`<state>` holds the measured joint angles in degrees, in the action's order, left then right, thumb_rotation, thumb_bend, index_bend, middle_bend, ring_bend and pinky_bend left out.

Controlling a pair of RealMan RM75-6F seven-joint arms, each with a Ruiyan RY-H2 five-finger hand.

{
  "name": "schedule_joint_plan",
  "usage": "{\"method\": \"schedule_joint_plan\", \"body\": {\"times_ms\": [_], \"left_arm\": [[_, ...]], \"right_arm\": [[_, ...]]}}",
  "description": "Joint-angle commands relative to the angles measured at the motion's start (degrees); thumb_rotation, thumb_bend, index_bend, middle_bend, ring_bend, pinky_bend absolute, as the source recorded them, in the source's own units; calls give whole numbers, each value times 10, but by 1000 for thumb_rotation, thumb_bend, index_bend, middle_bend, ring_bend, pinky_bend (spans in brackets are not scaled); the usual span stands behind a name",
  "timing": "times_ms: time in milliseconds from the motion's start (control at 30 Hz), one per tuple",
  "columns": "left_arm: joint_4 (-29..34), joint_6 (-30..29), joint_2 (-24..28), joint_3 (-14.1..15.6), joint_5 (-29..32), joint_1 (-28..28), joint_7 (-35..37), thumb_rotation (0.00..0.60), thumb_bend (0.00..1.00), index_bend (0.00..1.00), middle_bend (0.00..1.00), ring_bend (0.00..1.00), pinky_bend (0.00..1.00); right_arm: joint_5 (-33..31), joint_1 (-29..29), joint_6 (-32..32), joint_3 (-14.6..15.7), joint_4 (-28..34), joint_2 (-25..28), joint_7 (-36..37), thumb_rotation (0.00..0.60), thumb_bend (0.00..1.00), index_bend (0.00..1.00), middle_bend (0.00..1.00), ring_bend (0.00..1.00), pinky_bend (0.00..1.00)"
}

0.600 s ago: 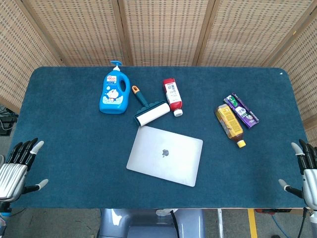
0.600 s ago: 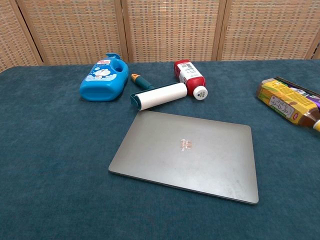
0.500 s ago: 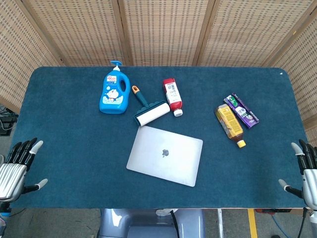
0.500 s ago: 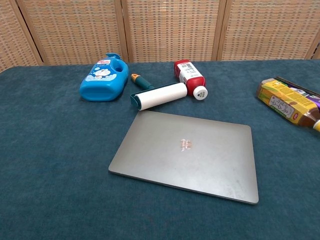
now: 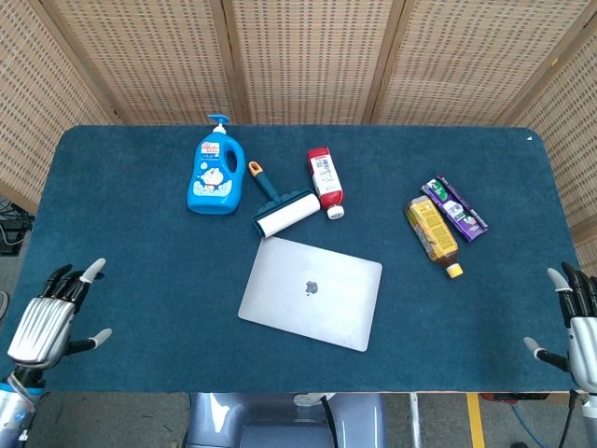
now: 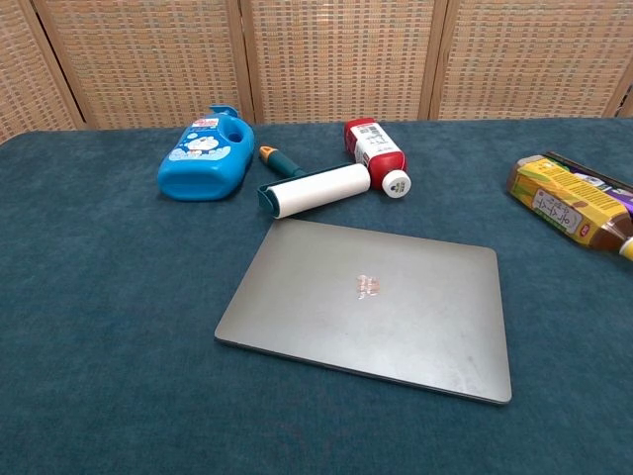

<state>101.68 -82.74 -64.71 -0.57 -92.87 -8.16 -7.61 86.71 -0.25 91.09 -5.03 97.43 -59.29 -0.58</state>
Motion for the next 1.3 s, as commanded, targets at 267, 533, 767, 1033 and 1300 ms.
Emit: {"method": "schedule_joint_plan", "body": {"times_ms": [267,533,767,1033,1300], "left_arm": [[80,387,-73,-77,220,-242,-22,600,932,0,952,1000,1000],[42,513,-126,-93,473,-412,-67,600,977,0,955,1000,1000],[13,509,-173,-69,629,-542,-95,600,981,0,955,1000,1000],[-33,515,-217,-39,781,-656,-97,600,981,0,955,1000,1000],[-57,496,-240,-23,819,-698,-87,600,981,0,955,1000,1000]], "right_arm": [[-49,13,-30,-16,-14,-14,-26,600,0,0,0,0,0],[-82,20,-49,-25,-24,-20,-33,600,0,0,0,0,0],[-93,24,-56,-27,-29,-26,-47,600,0,0,0,0,0],[-106,26,-61,-32,-34,-28,-50,600,0,0,0,0,0],[-112,26,-61,-34,-37,-27,-48,600,0,0,0,0,0]]}}
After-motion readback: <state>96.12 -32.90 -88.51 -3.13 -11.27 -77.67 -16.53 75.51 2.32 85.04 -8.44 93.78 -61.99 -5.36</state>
